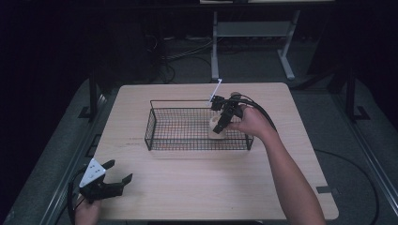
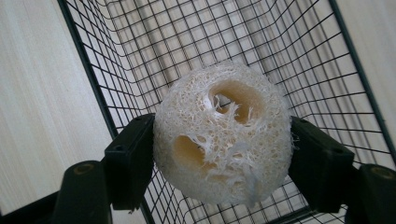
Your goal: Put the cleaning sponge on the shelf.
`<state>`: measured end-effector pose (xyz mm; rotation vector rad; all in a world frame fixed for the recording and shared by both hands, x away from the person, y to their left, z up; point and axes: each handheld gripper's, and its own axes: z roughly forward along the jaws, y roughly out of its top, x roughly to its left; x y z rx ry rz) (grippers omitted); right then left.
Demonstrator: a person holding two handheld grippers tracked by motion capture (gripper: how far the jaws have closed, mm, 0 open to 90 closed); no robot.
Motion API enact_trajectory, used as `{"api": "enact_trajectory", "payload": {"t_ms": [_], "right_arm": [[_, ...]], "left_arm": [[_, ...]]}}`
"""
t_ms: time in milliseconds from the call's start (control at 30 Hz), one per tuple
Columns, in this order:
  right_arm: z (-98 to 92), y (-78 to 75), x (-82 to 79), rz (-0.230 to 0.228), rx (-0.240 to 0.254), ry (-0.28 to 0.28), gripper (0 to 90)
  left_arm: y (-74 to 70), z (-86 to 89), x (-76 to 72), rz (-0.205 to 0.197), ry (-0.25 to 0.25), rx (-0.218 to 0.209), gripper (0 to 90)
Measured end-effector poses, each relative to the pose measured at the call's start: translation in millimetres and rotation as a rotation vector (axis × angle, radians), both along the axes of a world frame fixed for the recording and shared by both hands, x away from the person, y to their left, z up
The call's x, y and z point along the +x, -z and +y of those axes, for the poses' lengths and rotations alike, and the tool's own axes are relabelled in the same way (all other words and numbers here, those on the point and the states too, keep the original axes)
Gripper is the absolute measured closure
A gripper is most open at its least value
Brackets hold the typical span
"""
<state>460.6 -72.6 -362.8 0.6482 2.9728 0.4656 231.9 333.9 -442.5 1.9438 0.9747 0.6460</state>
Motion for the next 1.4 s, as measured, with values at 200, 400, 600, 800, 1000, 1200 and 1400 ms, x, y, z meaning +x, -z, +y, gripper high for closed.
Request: {"api": "enact_trajectory", "payload": {"t_ms": [200, 400, 600, 800, 1000, 1200, 1400], "right_arm": [[-1.7, 9.1, 2.7, 0.014, 0.003, 0.014, 28.6], [1.2, 15.2, 4.9, 0.021, -0.007, 0.016, 28.6], [2.7, 20.3, 6.3, 0.031, -0.012, 0.019, 28.6], [0.9, 23.8, 7.0, 0.037, 0.007, 0.028, 28.4], [-1.2, 24.1, 7.1, 0.041, 0.015, 0.034, 28.3], [-1.0, 24.9, 6.9, 0.044, 0.01, 0.033, 27.1], [-2.1, 24.7, 6.7, 0.045, 0.008, 0.034, 24.5]], "left_arm": [[0.6, 0.1, -0.1, 0.0, -0.002, -0.002, 14.1], [0.4, 0.2, -0.1, -0.001, -0.003, -0.001, 14.1], [0.3, 1.3, -0.2, 0.0, -0.005, -0.002, 14.1], [0.0, 1.0, -0.5, -0.004, -0.001, 0.0, 14.1], [-0.5, 1.0, -1.1, -0.005, -0.003, 0.003, 14.1], [0.1, 0.9, -0.8, -0.003, -0.005, 0.003, 14.1], [0.7, 0.1, -0.3, -0.001, -0.005, 0.002, 14.1]]}}
